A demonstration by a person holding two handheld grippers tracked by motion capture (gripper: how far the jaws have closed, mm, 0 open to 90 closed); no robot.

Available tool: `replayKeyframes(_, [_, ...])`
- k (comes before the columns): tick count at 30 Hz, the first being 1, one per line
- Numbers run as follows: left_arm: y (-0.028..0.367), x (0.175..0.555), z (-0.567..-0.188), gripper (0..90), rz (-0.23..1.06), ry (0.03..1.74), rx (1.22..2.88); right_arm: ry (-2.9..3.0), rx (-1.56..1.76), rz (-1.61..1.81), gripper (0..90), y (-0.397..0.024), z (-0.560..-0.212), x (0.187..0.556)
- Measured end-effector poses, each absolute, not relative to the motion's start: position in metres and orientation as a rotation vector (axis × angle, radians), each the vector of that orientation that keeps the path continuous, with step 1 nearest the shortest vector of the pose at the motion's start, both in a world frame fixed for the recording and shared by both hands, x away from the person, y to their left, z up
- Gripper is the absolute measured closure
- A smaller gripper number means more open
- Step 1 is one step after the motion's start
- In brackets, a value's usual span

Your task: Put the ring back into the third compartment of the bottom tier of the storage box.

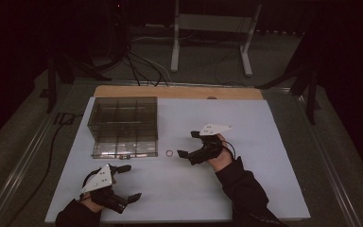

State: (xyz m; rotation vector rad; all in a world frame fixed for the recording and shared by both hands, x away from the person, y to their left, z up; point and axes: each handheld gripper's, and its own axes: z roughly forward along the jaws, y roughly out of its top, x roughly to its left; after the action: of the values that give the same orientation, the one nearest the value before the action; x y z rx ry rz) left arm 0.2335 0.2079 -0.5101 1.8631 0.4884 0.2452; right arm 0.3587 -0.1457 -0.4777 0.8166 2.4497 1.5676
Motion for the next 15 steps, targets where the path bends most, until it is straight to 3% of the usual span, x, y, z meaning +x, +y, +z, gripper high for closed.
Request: replayKeyframes(15, [0.208,0.234,-0.51,0.6,0.242,0.487,1.863,2.496,0.871,1.472,5.4,-0.129,-0.488,0.369])
